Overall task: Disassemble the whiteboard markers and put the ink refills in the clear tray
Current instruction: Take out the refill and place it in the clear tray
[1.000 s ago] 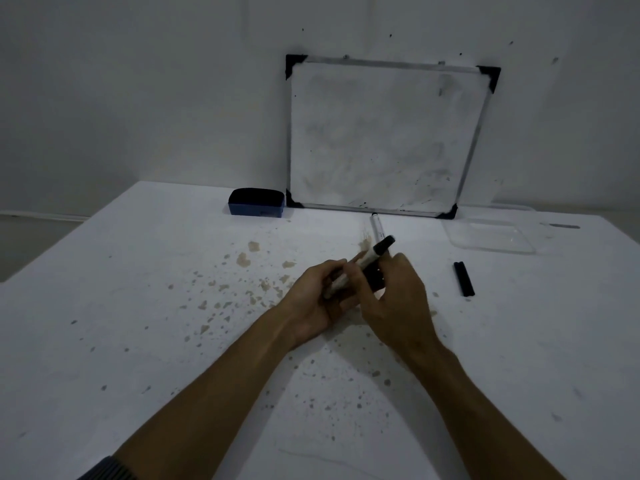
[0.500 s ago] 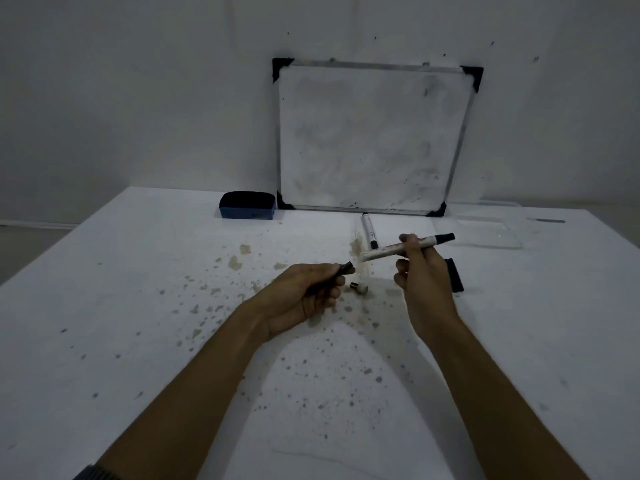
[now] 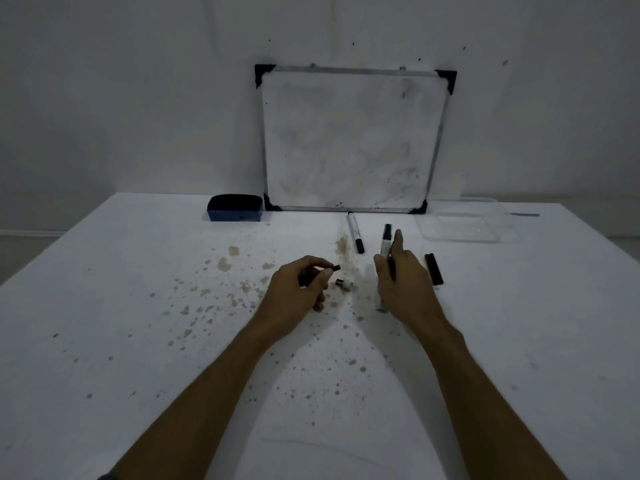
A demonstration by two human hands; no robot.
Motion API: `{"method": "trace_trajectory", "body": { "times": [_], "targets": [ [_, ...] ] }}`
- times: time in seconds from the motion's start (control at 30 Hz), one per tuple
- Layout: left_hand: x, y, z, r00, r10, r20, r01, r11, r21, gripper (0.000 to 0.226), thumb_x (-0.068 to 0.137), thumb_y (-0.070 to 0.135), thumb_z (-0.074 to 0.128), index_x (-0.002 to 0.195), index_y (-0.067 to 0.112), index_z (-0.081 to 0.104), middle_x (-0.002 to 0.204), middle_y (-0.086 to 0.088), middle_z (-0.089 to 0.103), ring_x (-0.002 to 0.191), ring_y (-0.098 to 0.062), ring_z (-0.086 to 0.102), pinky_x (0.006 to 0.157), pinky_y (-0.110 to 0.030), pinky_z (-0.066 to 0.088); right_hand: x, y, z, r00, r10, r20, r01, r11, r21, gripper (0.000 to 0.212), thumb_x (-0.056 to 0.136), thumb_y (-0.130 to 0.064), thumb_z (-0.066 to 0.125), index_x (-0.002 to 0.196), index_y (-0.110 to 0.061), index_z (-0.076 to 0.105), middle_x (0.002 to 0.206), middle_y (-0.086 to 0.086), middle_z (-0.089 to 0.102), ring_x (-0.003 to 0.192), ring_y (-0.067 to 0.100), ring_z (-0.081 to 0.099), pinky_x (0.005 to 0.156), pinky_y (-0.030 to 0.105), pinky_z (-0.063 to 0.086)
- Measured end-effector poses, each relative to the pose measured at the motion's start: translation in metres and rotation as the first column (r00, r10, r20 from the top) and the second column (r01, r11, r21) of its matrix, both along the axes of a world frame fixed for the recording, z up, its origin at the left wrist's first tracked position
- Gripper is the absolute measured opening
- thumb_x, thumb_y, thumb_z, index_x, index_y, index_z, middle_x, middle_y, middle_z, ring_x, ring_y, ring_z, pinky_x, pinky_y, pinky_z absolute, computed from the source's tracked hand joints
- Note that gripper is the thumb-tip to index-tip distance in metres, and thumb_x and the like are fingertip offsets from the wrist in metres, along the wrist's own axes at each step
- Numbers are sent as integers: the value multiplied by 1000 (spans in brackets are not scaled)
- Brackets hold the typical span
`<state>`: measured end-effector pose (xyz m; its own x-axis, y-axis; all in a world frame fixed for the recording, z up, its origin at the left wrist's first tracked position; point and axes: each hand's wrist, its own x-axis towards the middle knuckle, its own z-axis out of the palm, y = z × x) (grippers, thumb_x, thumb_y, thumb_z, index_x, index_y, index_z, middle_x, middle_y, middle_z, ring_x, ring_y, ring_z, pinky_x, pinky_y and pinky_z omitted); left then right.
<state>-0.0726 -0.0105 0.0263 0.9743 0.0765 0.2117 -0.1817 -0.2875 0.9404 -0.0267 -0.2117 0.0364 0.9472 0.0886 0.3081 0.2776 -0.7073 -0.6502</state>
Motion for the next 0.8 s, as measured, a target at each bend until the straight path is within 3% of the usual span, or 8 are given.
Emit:
{"method": "trace_trajectory", "body": {
  "times": [0.07, 0.13, 0.27, 0.37, 0.47, 0.6, 0.7, 0.8],
  "targets": [
    [2, 3, -1, 998, 62, 12, -62, 998, 0, 19, 104, 19, 60, 117, 14, 73, 81, -10, 72, 68, -20, 71, 62, -21, 59, -1, 0, -3, 998, 29, -52, -33, 998, -58, 63, 108, -31, 37, 160, -11, 10, 106, 13, 54, 87, 20, 56, 71, 27, 40],
    [4, 5, -3, 995, 96, 12, -96, 995, 13, 24, 107, 17, 54, 124, 15, 71, 83, -6, 70, 72, -18, 70, 66, -16, 57, -4, -1, -7, 996, 46, -75, -54, 993, -108, 56, 107, -30, 42, 156, -7, 28, 108, 17, 57, 89, 23, 58, 74, 30, 45],
    [7, 7, -9, 995, 95, 35, -98, 990, 99, 29, 107, 18, 52, 133, 20, 67, 102, 3, 73, 86, -7, 71, 81, -16, 59, -8, 4, -18, 999, -43, -29, 40, 992, -121, 37, 98, -31, 60, 111, 2, 68, 99, 18, 61, 87, 31, 65, 70, 36, 53],
    [7, 5, -9, 993, 98, 70, -108, 983, 150, 28, 104, 15, 59, 131, 18, 67, 102, 3, 76, 89, 0, 73, 82, -12, 58, -11, 7, -21, 998, -60, 1, 60, 992, -114, 34, 96, -31, 63, 108, 0, 72, 97, 17, 60, 85, 30, 64, 68, 33, 50],
    [3, -1, -10, 985, 116, 126, -142, 963, 229, 26, 102, 16, 62, 128, 16, 66, 107, -1, 75, 94, -6, 74, 87, -22, 61, -16, 4, -17, 1000, -19, -23, 16, 995, -103, 31, 93, -32, 65, 105, -4, 73, 94, 13, 58, 82, 27, 62, 69, 28, 44],
    [-3, -23, -7, 970, 43, 237, -134, 915, 380, 21, 103, 25, 61, 121, 19, 68, 107, 7, 73, 92, 1, 66, 76, -7, 51, -26, -14, 2, 988, 22, -150, -25, 1000, -14, 49, 89, -48, 69, 129, -20, 67, 114, 4, 62, 96, 17, 66, 79, 22, 48],
    [4, -42, 3, 962, 4, 272, -118, 907, 405, 20, 104, 27, 59, 119, 18, 69, 104, 8, 72, 89, -4, 65, 73, -8, 46, -26, -48, 16, 988, -29, -152, 28, 1000, -14, 38, 89, -54, 67, 113, -26, 73, 99, -7, 71, 79, 6, 67, 67, 16, 49],
    [17, -67, 19, 955, -41, 293, -67, 935, 348, 18, 106, 21, 56, 119, 15, 67, 101, 6, 69, 90, -11, 66, 73, -12, 48, -15, -96, 24, 977, -84, -195, 75, 996, -50, 28, 93, -45, 64, 106, -24, 76, 95, -6, 75, 89, 11, 68, 75, 22, 47]
  ]
}}
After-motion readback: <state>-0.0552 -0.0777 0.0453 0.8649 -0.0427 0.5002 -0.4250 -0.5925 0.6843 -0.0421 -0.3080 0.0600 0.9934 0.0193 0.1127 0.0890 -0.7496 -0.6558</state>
